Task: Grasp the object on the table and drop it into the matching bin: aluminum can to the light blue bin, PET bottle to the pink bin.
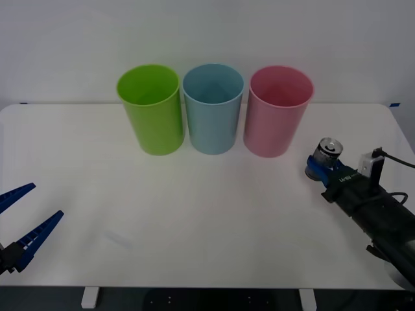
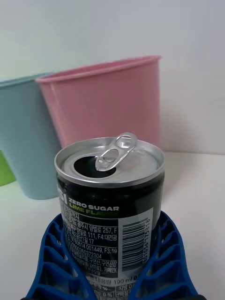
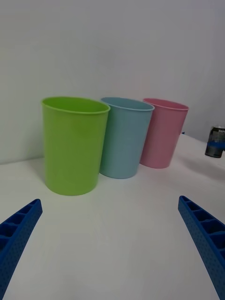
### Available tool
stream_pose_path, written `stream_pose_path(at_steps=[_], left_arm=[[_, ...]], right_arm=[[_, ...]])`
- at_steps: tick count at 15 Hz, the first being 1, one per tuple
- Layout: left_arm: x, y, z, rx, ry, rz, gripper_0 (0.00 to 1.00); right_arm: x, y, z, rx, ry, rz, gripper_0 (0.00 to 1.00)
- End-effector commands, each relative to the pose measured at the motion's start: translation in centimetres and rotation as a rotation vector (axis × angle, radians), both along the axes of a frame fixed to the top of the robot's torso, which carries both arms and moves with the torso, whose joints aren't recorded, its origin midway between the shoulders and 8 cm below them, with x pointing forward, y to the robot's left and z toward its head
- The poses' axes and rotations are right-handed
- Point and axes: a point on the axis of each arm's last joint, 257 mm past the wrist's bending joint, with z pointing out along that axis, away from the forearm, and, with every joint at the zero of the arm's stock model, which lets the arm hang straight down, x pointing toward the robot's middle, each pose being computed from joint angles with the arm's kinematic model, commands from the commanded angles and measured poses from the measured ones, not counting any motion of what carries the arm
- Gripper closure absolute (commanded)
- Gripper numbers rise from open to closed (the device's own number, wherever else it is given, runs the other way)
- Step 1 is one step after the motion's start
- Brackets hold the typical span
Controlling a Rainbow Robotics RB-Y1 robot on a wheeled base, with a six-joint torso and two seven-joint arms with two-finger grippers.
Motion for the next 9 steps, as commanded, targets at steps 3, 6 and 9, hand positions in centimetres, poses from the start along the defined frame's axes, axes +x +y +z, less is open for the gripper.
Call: stream_pose_path(at_steps=[3,6,9], left_arm=[[0.0,0.0,0.0,0.000,0.000,0.000,0.00],[0.0,0.0,0.0,0.000,0.000,0.000,0.00],[0.0,0.0,0.0,0.000,0.000,0.000,0.00]], right_arm=[[-3.2,3.3,4.3,0.060,-0.036,0.186,1.00],[-4.5,4.7,7.2,0.035,-0.071,0.266,1.00],[-5.1,6.1,9.8,-0.021,-0.130,0.302,1.00]])
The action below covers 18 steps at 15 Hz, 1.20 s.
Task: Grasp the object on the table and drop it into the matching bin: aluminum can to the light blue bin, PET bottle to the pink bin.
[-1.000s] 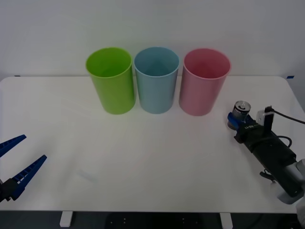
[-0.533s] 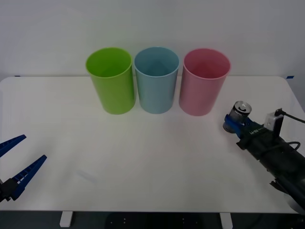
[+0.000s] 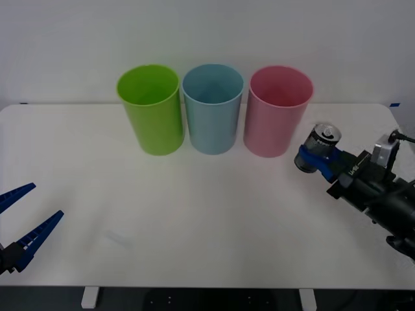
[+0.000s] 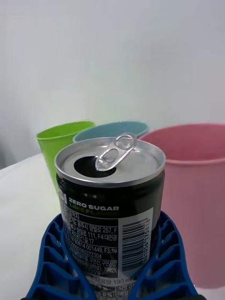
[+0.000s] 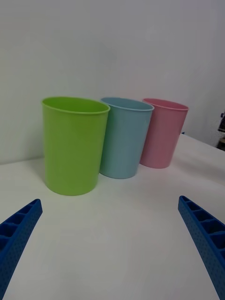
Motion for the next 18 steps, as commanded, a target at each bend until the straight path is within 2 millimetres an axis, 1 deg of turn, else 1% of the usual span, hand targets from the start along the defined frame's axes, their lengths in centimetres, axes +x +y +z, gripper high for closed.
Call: stream_pose_path(at_steps=[1,6,9,11,15,18], left_arm=[[0.0,0.0,0.0,0.000,0.000,0.000,0.00],[0.0,0.0,0.0,0.000,0.000,0.000,0.00],[0.0,0.0,0.0,0.000,0.000,0.000,0.00],[0.0,0.0,0.0,0.000,0.000,0.000,0.00],[0.0,0.0,0.0,0.000,0.000,0.000,0.00],[0.0,0.0,0.0,0.000,0.000,0.000,0.00]], right_arm=[[-0.4,1.2,2.1,-0.034,-0.050,0.024,1.00],[-0.1,3.2,6.0,-0.001,-0.051,0.076,1.00],[1.2,4.5,8.6,0.000,-0.057,0.097,1.00],[2.4,5.1,10.3,-0.007,-0.059,0.095,1.00],[4.4,6.3,12.2,0.009,-0.033,0.101,1.00],[7.8,7.5,12.7,-0.001,-0.015,0.108,1.00]])
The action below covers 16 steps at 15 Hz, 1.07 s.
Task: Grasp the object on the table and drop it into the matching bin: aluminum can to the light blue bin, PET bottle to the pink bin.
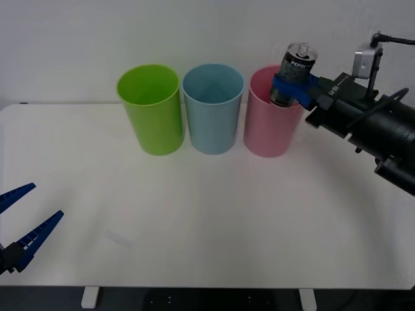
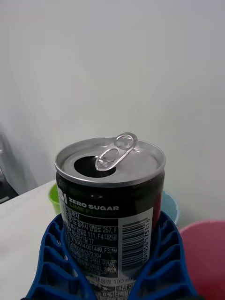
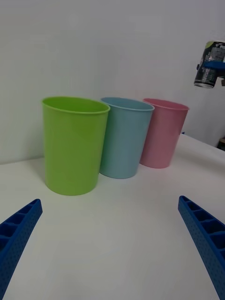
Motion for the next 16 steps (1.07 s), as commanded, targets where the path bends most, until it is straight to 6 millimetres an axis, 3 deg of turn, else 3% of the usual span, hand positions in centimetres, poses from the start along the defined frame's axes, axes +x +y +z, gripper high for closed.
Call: stream_pose_path(at_steps=[1,8,16], left_arm=[[0.0,0.0,0.0,0.000,0.000,0.000,0.00],[0.0,0.0,0.0,0.000,0.000,0.000,0.00],[0.0,0.0,0.0,0.000,0.000,0.000,0.00]], right_arm=[[3.1,0.8,0.4,-0.005,0.019,-0.004,1.00],[9.7,3.9,0.9,-0.019,0.065,-0.034,1.00],[13.1,8.8,0.4,-0.054,0.111,-0.009,1.00]])
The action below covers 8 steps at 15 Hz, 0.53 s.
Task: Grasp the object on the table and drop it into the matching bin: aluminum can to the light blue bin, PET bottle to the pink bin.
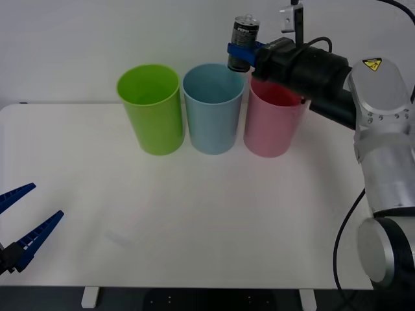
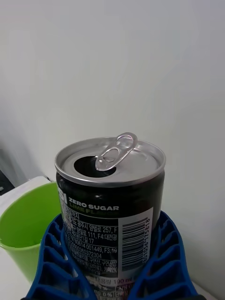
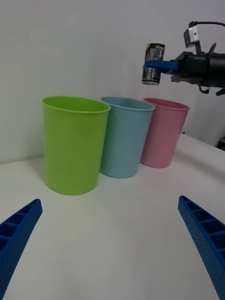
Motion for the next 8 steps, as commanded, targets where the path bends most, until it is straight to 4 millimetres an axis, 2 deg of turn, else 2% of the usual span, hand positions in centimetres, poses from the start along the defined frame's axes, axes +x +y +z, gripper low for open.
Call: stream_pose_path(at_steps=[1,4,8], left_arm=[[0.0,0.0,0.0,0.000,0.000,0.000,0.00],[0.0,0.0,0.0,0.000,0.000,0.000,0.00],[0.0,0.0,0.0,0.000,0.000,0.000,0.00]], right_arm=[[0.7,2.1,0.0,-0.009,0.007,0.008,1.00],[1.2,3.8,0.2,-0.002,-0.009,-0.017,1.00],[1.9,4.4,0.6,-0.009,-0.043,-0.064,1.00]])
